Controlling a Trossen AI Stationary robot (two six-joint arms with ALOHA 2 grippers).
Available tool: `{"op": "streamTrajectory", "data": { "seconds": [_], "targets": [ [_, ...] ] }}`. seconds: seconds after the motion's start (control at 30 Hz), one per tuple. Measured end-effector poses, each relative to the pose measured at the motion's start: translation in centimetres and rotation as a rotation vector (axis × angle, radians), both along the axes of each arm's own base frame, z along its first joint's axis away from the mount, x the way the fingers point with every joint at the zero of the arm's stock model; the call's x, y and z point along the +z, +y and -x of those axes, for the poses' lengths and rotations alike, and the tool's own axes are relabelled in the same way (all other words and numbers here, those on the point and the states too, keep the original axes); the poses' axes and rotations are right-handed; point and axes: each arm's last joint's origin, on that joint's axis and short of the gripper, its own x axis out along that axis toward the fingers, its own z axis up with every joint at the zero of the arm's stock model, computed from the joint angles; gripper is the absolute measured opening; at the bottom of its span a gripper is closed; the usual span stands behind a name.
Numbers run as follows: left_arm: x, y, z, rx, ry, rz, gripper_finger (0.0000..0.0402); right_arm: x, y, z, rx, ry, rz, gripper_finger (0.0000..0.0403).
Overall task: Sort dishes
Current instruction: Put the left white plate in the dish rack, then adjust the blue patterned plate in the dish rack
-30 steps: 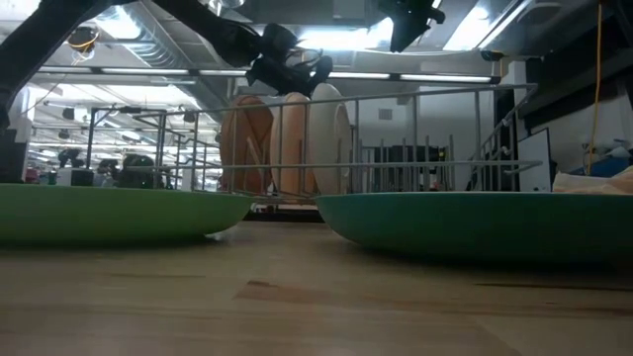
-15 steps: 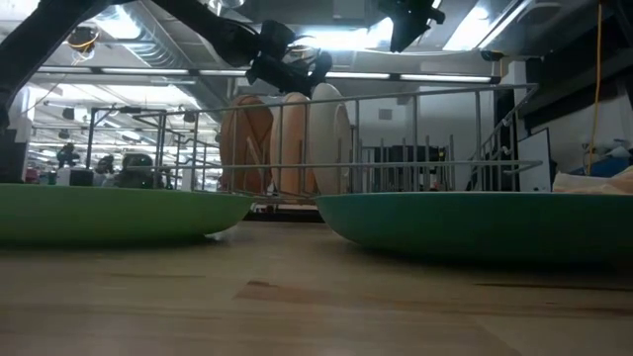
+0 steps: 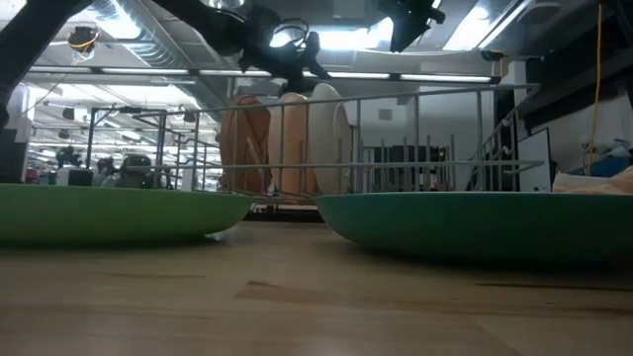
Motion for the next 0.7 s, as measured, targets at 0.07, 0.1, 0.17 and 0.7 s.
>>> {"op": "streamTrajectory", "data": {
  "seconds": [0.07, 0.1, 0.17, 0.7],
  "targets": [
    [0.1, -0.1, -0.2, -0.021, -0.023, -0.016, 0.0127, 0.0, 0.0, 0.0, 0.001, 0.000, 0.000, 0.0120],
    [0.3, -0.2, -0.3, -0.036, -0.035, -0.028, 0.0127, 0.0, 0.0, 0.0, 0.000, 0.000, 0.000, 0.0120],
    [1.2, -0.5, -0.5, -0.061, -0.068, -0.061, 0.0127, 0.0, 0.0, 0.0, 0.000, 0.000, 0.000, 0.0120],
    [4.7, -1.3, -0.4, -0.142, -0.099, -0.179, 0.0127, -0.1, 0.0, 0.0, -0.001, 0.009, -0.005, 0.0120]
  ]
}}
